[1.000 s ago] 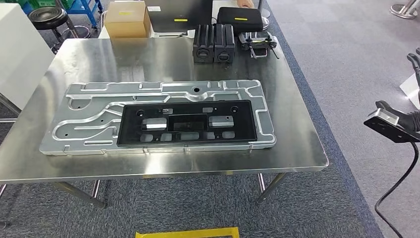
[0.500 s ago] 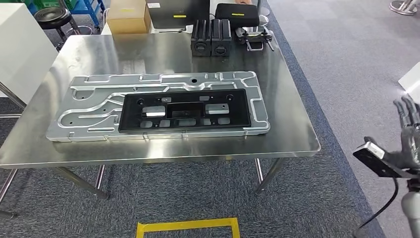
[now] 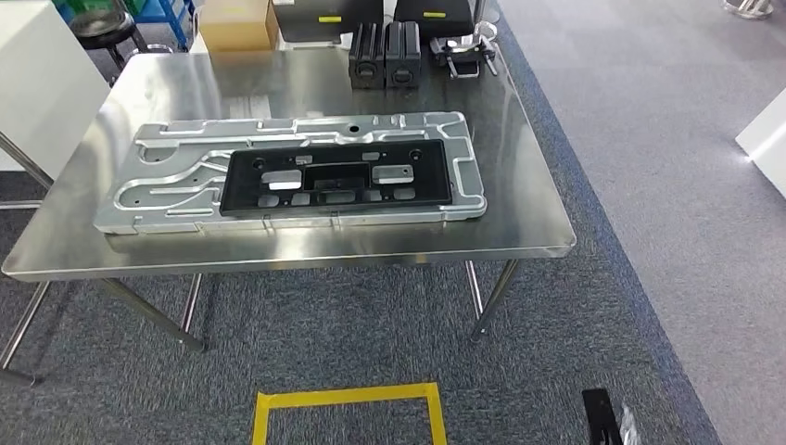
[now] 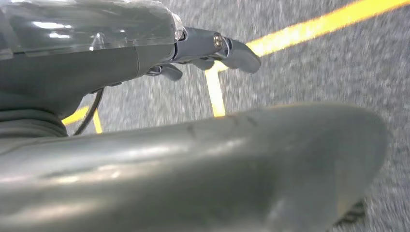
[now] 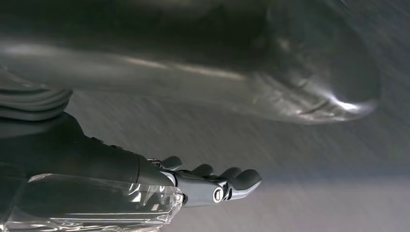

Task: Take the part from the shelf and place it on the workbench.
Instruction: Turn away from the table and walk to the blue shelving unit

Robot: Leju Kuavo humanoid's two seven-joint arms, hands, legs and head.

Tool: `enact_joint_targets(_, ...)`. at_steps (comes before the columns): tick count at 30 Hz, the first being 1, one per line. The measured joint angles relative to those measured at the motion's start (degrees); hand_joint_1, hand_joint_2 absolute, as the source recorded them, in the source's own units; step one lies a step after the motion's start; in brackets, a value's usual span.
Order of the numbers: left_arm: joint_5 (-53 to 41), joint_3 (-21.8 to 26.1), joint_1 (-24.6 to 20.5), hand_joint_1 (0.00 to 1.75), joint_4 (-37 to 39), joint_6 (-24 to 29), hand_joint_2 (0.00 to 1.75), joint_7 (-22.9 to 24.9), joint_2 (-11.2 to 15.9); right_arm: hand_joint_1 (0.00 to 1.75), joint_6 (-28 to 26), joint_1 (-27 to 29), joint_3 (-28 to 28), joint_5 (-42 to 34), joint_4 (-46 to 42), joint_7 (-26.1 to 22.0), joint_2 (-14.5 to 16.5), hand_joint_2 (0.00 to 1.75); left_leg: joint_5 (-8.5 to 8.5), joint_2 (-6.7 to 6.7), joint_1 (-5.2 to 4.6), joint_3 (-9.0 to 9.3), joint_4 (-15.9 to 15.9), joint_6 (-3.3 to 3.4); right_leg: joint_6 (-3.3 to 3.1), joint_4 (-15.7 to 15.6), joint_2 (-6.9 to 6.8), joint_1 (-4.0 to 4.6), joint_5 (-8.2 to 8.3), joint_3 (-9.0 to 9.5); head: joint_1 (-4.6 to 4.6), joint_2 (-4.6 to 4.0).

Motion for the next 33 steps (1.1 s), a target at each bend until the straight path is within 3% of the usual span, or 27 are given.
enact_joint_targets(1, -0.1, -0.1, 0.0, 0.00, 0.0, 0.0, 0.00, 0.0, 0.1, 0.00, 1.2, -0.2, -0.7, -0.3, 2.5, 1.0, 0.7, 0.00, 0.69, 0.15, 0.12, -0.41, -0.2, 0.36, 0.30, 0.0, 0.07, -0.02, -0.04, -0.18, 0.00, 0.00)
enact_joint_targets(2, -0.3, -0.2, 0.1, 0.00, 0.0, -0.1, 0.00, 0.0, 0.2, 0.00, 2.3, -0.3, -1.3, -0.5, 4.5, 1.9, 1.3, 0.00, 1.49, 0.31, 0.27, -0.90, -0.5, 0.82, 0.59, 0.6, 0.13, -0.01, -1.20, -0.54, 0.01, 0.00)
enact_joint_targets(4, -0.7, -0.5, 0.2, 0.00, 0.0, -0.3, 0.00, 0.1, 0.3, 0.00, 4.2, -0.4, -2.1, -0.8, 7.5, 3.1, 2.5, 0.00, 3.15, 0.64, 0.43, -2.28, -0.8, 1.43, 1.17, 4.9, 0.16, -0.13, -6.58, -1.93, 0.02, 0.00)
enact_joint_targets(5, -1.0, -0.6, 0.2, 0.00, 0.0, -0.4, 0.00, 0.0, 0.4, 0.00, 4.9, -0.5, -2.4, -0.9, 8.7, 3.5, 2.9, 0.00, 3.86, 0.72, 0.40, -3.22, -0.7, 1.54, 1.47, 8.4, 0.14, -0.21, -9.67, -2.72, 0.02, 0.00)
enact_joint_targets(6, -1.2, -0.8, 0.3, 0.00, 0.0, -0.4, 0.00, -0.1, 0.5, 0.00, 5.4, -0.6, -2.7, -0.9, 9.7, 4.0, 3.5, 0.00, 4.52, 0.82, 0.38, -4.23, -0.4, 1.45, 1.75, 12.1, 0.12, -0.33, -11.62, -3.30, 0.02, 0.00)
enact_joint_targets(7, -1.3, -0.9, 0.4, 0.00, 0.0, -0.4, 0.00, -0.2, 0.5, 0.00, 5.8, -0.7, -2.9, -1.0, 10.6, 4.4, 3.9, 0.00, 5.15, 0.90, 0.38, -5.34, -0.1, 1.33, 1.99, 14.9, 0.11, -0.47, -12.06, -3.36, 0.02, 0.00)
enact_joint_targets(8, -1.5, -1.0, 0.4, 0.00, 0.0, -0.4, 0.00, -0.4, 0.6, 0.00, 6.0, -0.7, -3.1, -1.1, 11.4, 4.7, 4.3, 0.00, 5.74, 0.96, 0.43, -6.53, 0.4, 1.18, 2.19, 16.2, 0.09, -0.64, -11.18, -2.67, 0.02, 0.00)
enact_joint_targets(9, -1.6, -1.2, 0.4, 0.00, 0.0, -0.4, 0.00, -0.5, 0.6, 0.00, 6.2, -0.8, -3.3, -1.2, 12.0, 5.0, 4.7, 0.00, 6.28, 0.99, 0.50, -7.75, 0.8, 0.97, 2.35, 15.4, 0.07, -0.84, -9.51, -0.99, 0.02, 0.00)
enact_joint_targets(10, -1.7, -1.3, 0.4, 0.00, 0.0, -0.4, 0.00, -0.5, 0.6, 0.00, 6.2, -0.9, -3.3, -1.2, 12.4, 5.2, 4.9, 0.00, 6.78, 1.00, 0.58, -8.89, 1.4, 0.73, 2.45, 12.7, 0.04, -1.03, -8.05, 1.65, 0.02, 0.00)
enact_joint_targets(11, -1.7, -1.4, 0.4, 0.00, 0.0, -0.4, 0.00, -0.6, 0.6, 0.00, 6.2, -1.1, -3.4, -1.2, 12.7, 5.3, 5.1, 0.00, 7.21, 0.99, 0.59, -9.91, 2.0, 0.44, 2.47, 8.6, 0.03, -1.10, -7.88, 4.96, 0.02, 0.00)
enact_joint_targets(13, -1.8, -1.6, 0.4, 0.00, 0.0, -0.3, 0.00, -0.8, 0.7, 0.00, 6.5, -1.6, -3.5, -1.3, 13.2, 5.6, 5.3, 0.00, 7.93, 1.02, 0.57, -11.14, 2.8, -0.29, 1.71, 1.3, 0.14, -0.87, -9.53, 9.84, -0.01, 0.00)
enact_joint_targets(14, -2.0, -1.7, 0.4, 0.00, 0.0, -0.3, 0.00, -1.0, 0.7, 0.00, 6.8, -1.8, -3.7, -1.4, 13.5, 5.8, 5.4, 0.00, 8.35, 1.06, 0.63, -11.37, 2.8, -0.70, 1.11, -0.7, 0.20, -0.64, -10.35, 10.76, -0.02, 0.00)
enact_joint_targets(16, -2.3, -2.0, 0.5, 0.00, 0.0, -0.3, 0.00, -1.3, 0.8, 0.00, 7.8, -1.8, -4.0, -1.7, 14.0, 6.6, 5.7, 0.00, 9.06, 1.12, 0.93, -11.48, 2.6, -1.57, -0.17, -1.3, 0.20, -0.42, -9.74, 10.34, -0.02, 0.00)
enact_joint_targets(17, -2.5, -2.2, 0.6, 0.00, 0.0, -0.3, 0.00, -1.4, 0.8, 0.00, 8.2, -1.8, -4.2, -1.8, 14.3, 7.0, 5.8, 0.00, 8.38, 1.07, 1.08, -11.74, 3.0, -1.89, -0.72, -1.4, 0.23, -0.39, -9.13, 9.97, -0.03, 0.00)
enact_joint_targets(18, -2.6, -2.3, 0.7, 0.00, 0.0, -0.3, 0.00, -1.5, 0.8, 0.00, 8.6, -1.7, -4.4, -1.8, 14.6, 7.4, 6.0, 0.00, 6.59, 1.01, 1.16, -12.24, 4.4, -2.12, -1.17, -1.5, 0.28, -0.40, -8.45, 9.50, -0.04, 0.00)
enact_joint_targets(21, -3.0, -2.6, 0.9, 0.00, 0.0, -0.3, 0.00, -1.4, 0.9, 0.00, 9.4, -1.4, -4.8, -2.2, 15.1, 8.4, 6.4, 0.00, -1.75, 0.86, 1.24, -15.07, 14.6, -2.49, -1.74, -1.4, 0.84, -0.26, -6.58, 7.36, -0.04, 0.00)
enact_joint_targets(22, -3.0, -2.7, 0.9, 0.00, 0.0, -0.4, 0.00, -1.3, 0.9, 0.00, 9.6, -1.3, -4.9, -2.4, 15.3, 8.6, 6.5, 0.00, -2.89, 0.84, 1.23, -15.56, 17.7, -2.55, -1.72, -1.3, 1.15, -0.18, -6.03, 6.56, -0.04, 0.00)
enact_joint_targets(23, -3.0, -2.7, 0.9, 0.00, 0.0, -0.5, 0.00, -1.2, 0.9, 0.00, 9.8, -1.2, -5.0, -2.6, 15.5, 8.7, 6.7, 0.00, -2.66, 0.79, 1.23, -15.15, 19.1, -2.54, -1.63, -1.2, 1.50, -0.11, -5.50, 5.80, -0.04, 0.00)
enact_joint_targets(24, -2.9, -2.8, 0.9, 0.00, 0.0, -0.6, 0.00, -1.0, 1.0, 0.00, 9.9, -1.0, -5.2, -2.8, 15.6, 8.9, 6.8, 0.00, -1.50, 0.67, 1.23, -13.57, 18.2, -2.43, -1.49, -1.0, 1.91, -0.08, -5.02, 5.11, -0.04, 0.00)
enact_joint_targets(26, -2.9, -2.8, 0.9, 0.00, 0.0, -0.8, 0.00, -0.6, 1.0, 0.00, 10.0, -0.9, -5.6, -3.1, 15.8, 9.1, 7.0, 0.00, 0.66, -0.64, 1.20, -7.53, 10.5, -1.87, -1.10, -0.4, 2.74, -0.05, -4.23, 3.90, -0.04, 0.00)
enact_joint_targets(28, -2.8, -2.8, 0.8, 0.00, 0.0, -0.9, 0.00, -0.4, 1.1, 0.00, 9.8, -0.8, -5.8, -2.9, 15.9, 9.3, 7.2, 0.00, 0.82, -2.01, 1.07, -2.89, 3.4, -1.21, -0.56, 0.1, 3.41, 0.00, -3.58, 3.03, -0.04, 0.00)
enact_joint_targets(29, -2.8, -2.8, 0.7, 0.00, 0.0, -0.9, 0.00, -0.4, 1.2, 0.00, 9.6, -0.8, -5.8, -2.7, 15.9, 9.4, 7.2, 0.00, 0.55, -2.24, 0.95, -2.26, 2.0, -0.92, -0.21, 0.2, 3.62, -0.02, -3.24, 2.75, -0.04, 0.00)
enact_joint_targets(31, -2.8, -2.8, 0.5, 0.00, 0.0, -1.0, 0.00, -0.4, 1.2, 0.00, 9.2, -0.3, -5.8, -2.3, 16.0, 9.7, 7.2, 0.00, 1.15, -1.86, 0.91, -2.75, 1.7, -0.20, 0.62, 0.1, 3.90, -0.07, -2.65, 2.39, -0.04, 0.00)
enact_joint_targets(33, -2.8, -2.8, 0.5, 0.00, 0.0, -1.2, 0.00, -0.5, 1.2, 0.00, 9.0, 0.0, -5.9, -2.0, 16.0, 9.8, 7.2, 0.00, 2.26, -1.21, 1.06, -3.55, 1.3, 0.88, 1.03, 1.8, 2.66, -0.12, -4.73, 1.44, -0.03, 0.00)
